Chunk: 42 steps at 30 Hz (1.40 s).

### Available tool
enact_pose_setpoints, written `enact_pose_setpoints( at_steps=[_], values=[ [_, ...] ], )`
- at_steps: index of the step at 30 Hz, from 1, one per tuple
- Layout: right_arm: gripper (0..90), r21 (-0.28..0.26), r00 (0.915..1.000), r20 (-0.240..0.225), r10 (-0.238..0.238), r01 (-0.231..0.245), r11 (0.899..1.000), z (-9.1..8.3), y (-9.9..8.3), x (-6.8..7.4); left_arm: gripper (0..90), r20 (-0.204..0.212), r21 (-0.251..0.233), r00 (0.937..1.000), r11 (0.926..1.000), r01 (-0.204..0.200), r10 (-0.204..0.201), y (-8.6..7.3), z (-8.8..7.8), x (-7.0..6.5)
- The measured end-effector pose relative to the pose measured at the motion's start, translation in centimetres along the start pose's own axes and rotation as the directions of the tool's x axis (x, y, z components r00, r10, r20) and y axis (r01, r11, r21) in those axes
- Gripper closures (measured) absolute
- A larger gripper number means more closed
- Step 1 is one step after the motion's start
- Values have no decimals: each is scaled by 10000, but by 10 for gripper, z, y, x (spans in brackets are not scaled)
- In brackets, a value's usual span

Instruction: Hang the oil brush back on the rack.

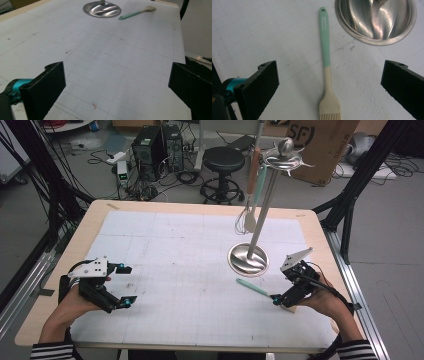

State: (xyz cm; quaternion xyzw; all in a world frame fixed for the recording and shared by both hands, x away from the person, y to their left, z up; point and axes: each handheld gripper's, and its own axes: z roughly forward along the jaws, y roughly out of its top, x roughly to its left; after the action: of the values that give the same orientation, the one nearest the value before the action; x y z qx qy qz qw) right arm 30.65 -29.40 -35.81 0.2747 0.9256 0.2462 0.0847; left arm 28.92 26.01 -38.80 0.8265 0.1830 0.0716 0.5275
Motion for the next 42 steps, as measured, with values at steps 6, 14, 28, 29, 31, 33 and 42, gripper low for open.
enact_pose_setpoints(
  at_steps=[6,14,28,29,31,33,42],
  values=[
    [1,588,9997,-40,-242,244,9980,14,-1,1,17,26,9,10000,10000,-17,17,0,0,0],
    [40,1338,9991,-377,-199,248,9907,29,-3,2,17,23,44,10000,10000,-6,6,0,0,0],
    [217,2340,9977,-584,-343,471,9711,46,-3,-1,17,23,-17,10000,10000,14,-14,0,0,0],
    [245,2373,9976,-579,-380,507,9701,47,-2,-1,17,33,-26,10000,10000,11,-11,0,0,0],
    [304,2521,9971,-652,-405,557,9661,49,-2,-1,17,31,-20,10000,10000,7,-7,0,0,0],
    [349,2672,9977,-570,-377,516,9623,51,-2,-2,17,35,20,10000,10000,-17,17,0,0,0],
    [484,2998,9956,-905,-239,501,9527,57,-1,-1,17,40,19,10000,10000,12,-12,0,0,0]
  ],
)
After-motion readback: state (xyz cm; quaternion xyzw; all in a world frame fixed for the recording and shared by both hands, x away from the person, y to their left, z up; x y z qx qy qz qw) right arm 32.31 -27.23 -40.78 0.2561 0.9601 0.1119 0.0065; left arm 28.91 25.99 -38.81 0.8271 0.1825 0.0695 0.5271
